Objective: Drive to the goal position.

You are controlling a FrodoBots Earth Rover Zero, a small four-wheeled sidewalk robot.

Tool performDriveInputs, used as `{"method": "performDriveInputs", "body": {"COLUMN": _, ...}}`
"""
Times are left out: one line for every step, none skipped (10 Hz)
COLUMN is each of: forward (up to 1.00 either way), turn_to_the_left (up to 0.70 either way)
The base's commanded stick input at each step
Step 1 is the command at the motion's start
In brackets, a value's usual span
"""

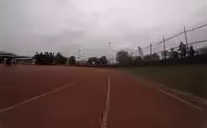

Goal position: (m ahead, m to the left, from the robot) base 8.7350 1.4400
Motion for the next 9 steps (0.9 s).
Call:
{"method": "performDriveInputs", "body": {"forward": 0.70, "turn_to_the_left": 0.00}}
{"method": "performDriveInputs", "body": {"forward": 0.70, "turn_to_the_left": 0.00}}
{"method": "performDriveInputs", "body": {"forward": 0.70, "turn_to_the_left": 0.00}}
{"method": "performDriveInputs", "body": {"forward": 0.70, "turn_to_the_left": 0.00}}
{"method": "performDriveInputs", "body": {"forward": 0.70, "turn_to_the_left": 0.00}}
{"method": "performDriveInputs", "body": {"forward": 0.70, "turn_to_the_left": 0.00}}
{"method": "performDriveInputs", "body": {"forward": 0.70, "turn_to_the_left": 0.00}}
{"method": "performDriveInputs", "body": {"forward": 0.70, "turn_to_the_left": 0.00}}
{"method": "performDriveInputs", "body": {"forward": 0.70, "turn_to_the_left": 0.00}}
